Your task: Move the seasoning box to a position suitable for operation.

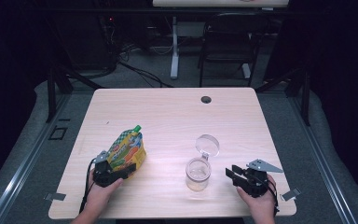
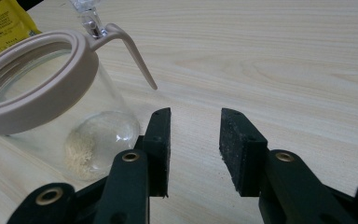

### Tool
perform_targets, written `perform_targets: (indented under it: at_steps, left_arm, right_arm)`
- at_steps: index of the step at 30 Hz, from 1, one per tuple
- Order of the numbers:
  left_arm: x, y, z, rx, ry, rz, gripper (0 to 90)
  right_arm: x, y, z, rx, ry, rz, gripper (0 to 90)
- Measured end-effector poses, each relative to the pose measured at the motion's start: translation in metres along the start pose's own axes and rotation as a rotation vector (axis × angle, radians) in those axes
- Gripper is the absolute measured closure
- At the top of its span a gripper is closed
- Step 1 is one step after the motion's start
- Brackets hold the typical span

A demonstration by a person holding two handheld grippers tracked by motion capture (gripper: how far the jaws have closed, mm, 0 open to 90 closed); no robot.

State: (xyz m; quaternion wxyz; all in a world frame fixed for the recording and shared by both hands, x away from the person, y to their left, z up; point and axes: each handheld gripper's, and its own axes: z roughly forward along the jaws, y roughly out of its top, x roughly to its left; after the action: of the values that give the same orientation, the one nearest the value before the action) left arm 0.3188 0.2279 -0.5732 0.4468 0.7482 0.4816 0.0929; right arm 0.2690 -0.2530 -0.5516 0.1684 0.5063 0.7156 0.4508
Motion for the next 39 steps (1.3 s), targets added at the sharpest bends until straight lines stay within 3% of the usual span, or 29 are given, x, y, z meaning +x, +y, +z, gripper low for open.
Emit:
perform_targets:
  at_steps: [3, 11, 12, 13, 14, 17, 19, 21, 23, 25, 39]
  left_arm:
    - [-0.001, 0.002, 0.003, 0.001, 0.019, 0.014, 52.3]
    - [-0.001, 0.005, 0.006, 0.007, 0.023, 0.039, 54.6]
    - [-0.002, 0.004, 0.006, 0.007, 0.025, 0.049, 54.7]
    - [-0.003, 0.004, 0.005, 0.011, 0.021, 0.088, 54.9]
    - [-0.003, 0.004, 0.005, 0.011, 0.021, 0.088, 54.9]
    - [-0.002, 0.004, 0.003, 0.028, -0.015, 0.145, 55.0]
    - [-0.001, 0.004, 0.001, 0.035, -0.028, 0.155, 55.0]
    - [0.003, 0.002, -0.002, 0.048, -0.079, 0.162, 55.0]
    - [0.004, 0.002, -0.003, 0.052, -0.098, 0.165, 55.0]
    - [0.006, 0.0, -0.006, 0.064, -0.13, 0.197, 55.0]
    - [0.008, -0.002, -0.003, 0.032, -0.123, 0.166, 48.9]
  right_arm:
    - [0.0, 0.001, 0.0, -0.001, -0.002, 0.004, 64.0]
    - [0.001, 0.003, 0.002, -0.013, 0.003, 0.0, 63.3]
    - [0.001, 0.003, 0.002, -0.015, 0.004, 0.0, 63.1]
    - [0.001, 0.004, 0.003, -0.02, 0.01, -0.002, 63.0]
    - [0.001, 0.004, 0.003, -0.02, 0.01, -0.002, 63.0]
    - [0.003, 0.006, 0.005, -0.024, 0.016, -0.018, 62.6]
    - [0.003, 0.007, 0.005, -0.027, 0.016, -0.019, 62.3]
    - [0.003, 0.008, 0.005, -0.036, 0.013, -0.03, 61.0]
    - [0.002, 0.008, 0.005, -0.036, 0.01, -0.033, 60.0]
    - [0.002, 0.009, 0.005, -0.037, 0.003, -0.04, 57.6]
    - [0.002, 0.008, 0.008, -0.043, -0.012, -0.059, 51.9]
